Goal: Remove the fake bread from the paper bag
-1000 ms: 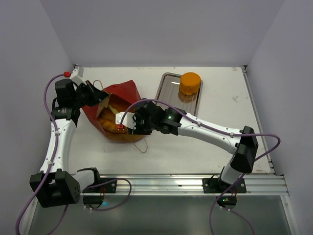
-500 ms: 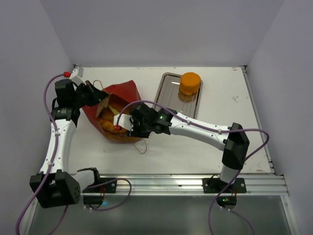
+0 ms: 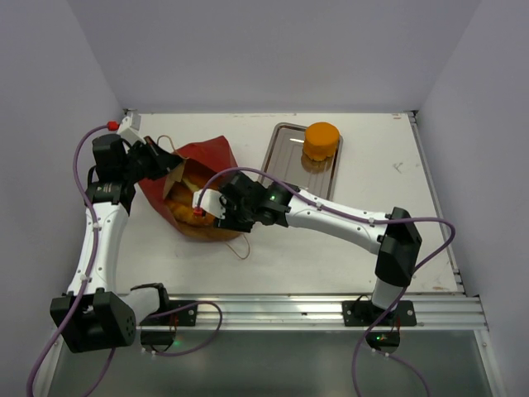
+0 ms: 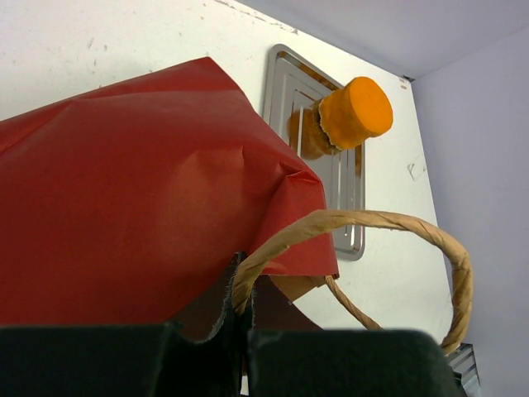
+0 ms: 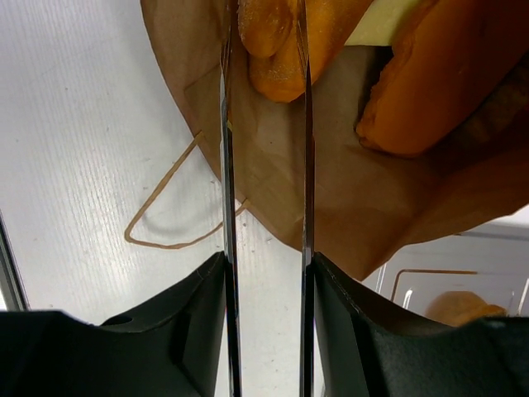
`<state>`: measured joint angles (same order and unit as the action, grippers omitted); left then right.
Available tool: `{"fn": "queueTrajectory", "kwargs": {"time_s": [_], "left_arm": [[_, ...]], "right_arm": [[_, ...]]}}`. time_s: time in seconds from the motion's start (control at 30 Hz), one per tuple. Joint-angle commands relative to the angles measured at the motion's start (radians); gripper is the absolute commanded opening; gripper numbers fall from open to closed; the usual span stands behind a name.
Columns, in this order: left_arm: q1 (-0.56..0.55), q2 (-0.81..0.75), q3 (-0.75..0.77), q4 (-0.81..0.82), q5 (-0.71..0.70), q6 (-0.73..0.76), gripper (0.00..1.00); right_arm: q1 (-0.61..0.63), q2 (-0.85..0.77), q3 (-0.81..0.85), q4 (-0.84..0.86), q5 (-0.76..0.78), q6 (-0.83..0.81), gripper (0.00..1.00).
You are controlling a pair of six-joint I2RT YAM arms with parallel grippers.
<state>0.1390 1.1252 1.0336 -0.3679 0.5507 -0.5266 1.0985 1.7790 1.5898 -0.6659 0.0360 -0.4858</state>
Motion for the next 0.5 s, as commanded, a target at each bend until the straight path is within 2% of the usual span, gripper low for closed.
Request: {"fn": "queueTrajectory", "kwargs": {"time_s": [0.0, 0.27, 0.47], "left_arm": [[0.005, -0.025, -0.004, -0.006, 0.026, 0.007, 0.00], [0.007, -0.024, -0.012, 0.006, 0.037, -0.001, 0.00], [0.007, -0.022, -0.015, 0.017, 0.041, -0.003, 0.00]], "right_arm": [[-0.009, 0.000, 0.058, 0.035, -0.007, 0.059, 0.47], [-0.038, 0.048, 0.084, 0.034, -0.036, 0.131, 0.47], [-0.038, 0.072, 0.091, 0.017, -0.117, 0.157, 0.47]]}}
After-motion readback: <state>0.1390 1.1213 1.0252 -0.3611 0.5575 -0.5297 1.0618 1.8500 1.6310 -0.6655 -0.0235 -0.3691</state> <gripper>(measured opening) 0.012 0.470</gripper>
